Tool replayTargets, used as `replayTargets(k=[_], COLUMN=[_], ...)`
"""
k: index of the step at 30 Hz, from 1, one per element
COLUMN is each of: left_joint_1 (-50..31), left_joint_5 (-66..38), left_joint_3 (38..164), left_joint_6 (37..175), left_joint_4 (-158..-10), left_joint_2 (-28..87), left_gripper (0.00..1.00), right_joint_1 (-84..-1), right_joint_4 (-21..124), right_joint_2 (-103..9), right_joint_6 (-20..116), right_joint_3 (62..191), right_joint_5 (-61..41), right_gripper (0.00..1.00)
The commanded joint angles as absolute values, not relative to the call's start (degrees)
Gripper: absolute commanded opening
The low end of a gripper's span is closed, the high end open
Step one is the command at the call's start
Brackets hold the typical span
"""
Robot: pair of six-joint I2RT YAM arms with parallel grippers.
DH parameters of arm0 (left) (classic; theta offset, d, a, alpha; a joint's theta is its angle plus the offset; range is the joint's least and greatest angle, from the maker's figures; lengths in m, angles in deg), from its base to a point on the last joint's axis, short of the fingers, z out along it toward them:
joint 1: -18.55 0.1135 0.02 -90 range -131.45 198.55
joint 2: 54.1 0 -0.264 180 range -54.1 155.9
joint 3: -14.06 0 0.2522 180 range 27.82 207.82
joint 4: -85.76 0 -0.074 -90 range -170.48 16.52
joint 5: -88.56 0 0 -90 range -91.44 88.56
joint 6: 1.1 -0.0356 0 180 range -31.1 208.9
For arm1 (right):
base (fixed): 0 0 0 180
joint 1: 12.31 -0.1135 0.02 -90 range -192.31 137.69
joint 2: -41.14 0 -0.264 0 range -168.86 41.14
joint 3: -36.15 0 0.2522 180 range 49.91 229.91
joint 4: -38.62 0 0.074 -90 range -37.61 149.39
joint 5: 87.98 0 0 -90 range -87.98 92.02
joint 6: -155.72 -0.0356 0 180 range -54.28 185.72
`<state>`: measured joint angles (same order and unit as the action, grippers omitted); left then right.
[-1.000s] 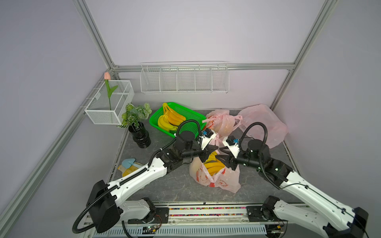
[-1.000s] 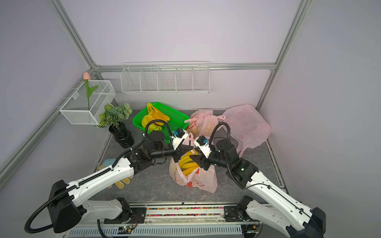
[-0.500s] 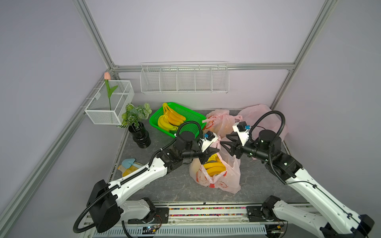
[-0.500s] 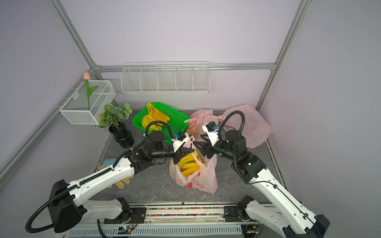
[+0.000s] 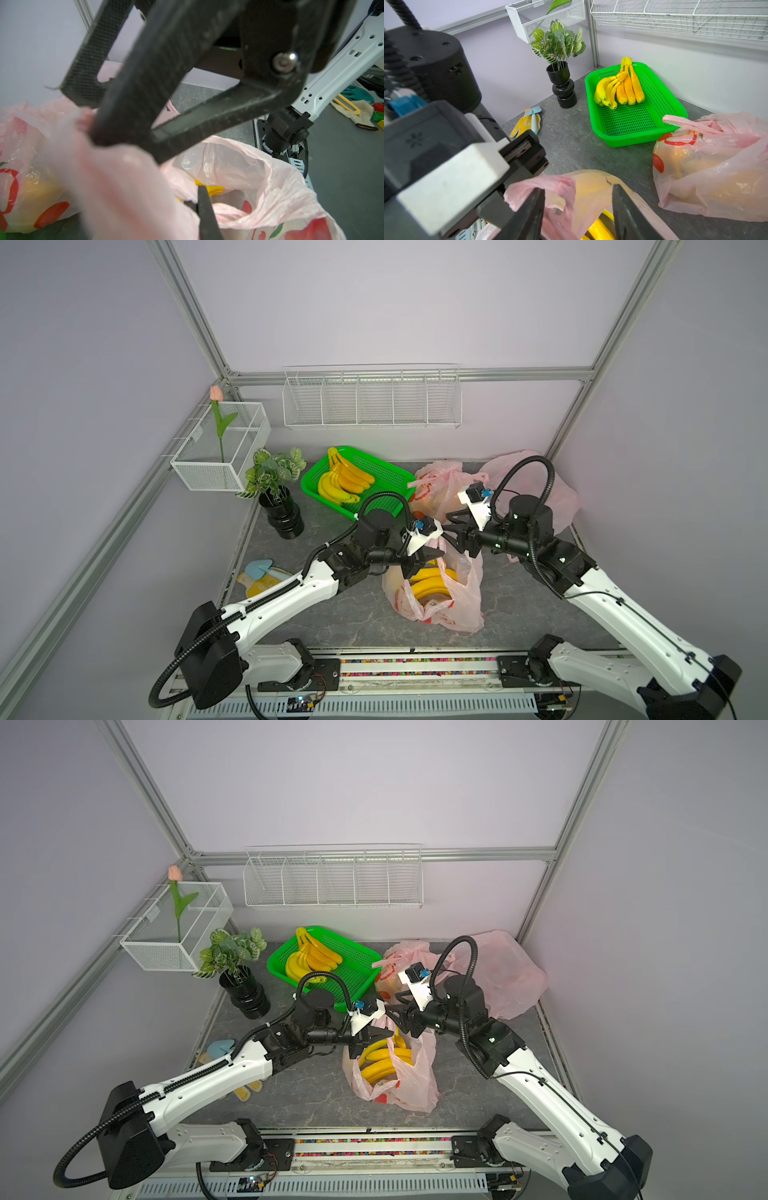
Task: Place the banana into a plastic bag & tie a knot
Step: Cross the plastic bag at the center of the board.
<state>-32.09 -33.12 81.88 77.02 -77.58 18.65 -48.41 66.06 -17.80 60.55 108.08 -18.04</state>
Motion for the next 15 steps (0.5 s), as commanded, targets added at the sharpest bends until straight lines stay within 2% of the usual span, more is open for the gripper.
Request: replayTargets(k=[1, 7, 15], left_joint_1=[-32.37, -32.48, -32.52], left_joint_5=[-34.59, -34.83, -35.45], left_joint_3=[81.35, 81.61, 81.61], left_joint_6=[74.9, 74.22, 73.4], left_joint_4=[-77.84, -77.15, -76.34], left_joint_2=[18.14, 18.02, 17.44], left_gripper=[0.03, 0.03, 0.02], right_joint_1=[-48.48, -48.66, -49.14], right_joint_4=[65.48, 65.8, 66.35], right_joint_2=[-18.41, -19.53, -20.93], right_joint_6=[60.2, 60.63, 61.67], right_joint_3=[108.3, 108.83, 109.0], right_joint_5=[-20.57, -21.46, -24.68], right_gripper=[0.56, 0.57, 0.49])
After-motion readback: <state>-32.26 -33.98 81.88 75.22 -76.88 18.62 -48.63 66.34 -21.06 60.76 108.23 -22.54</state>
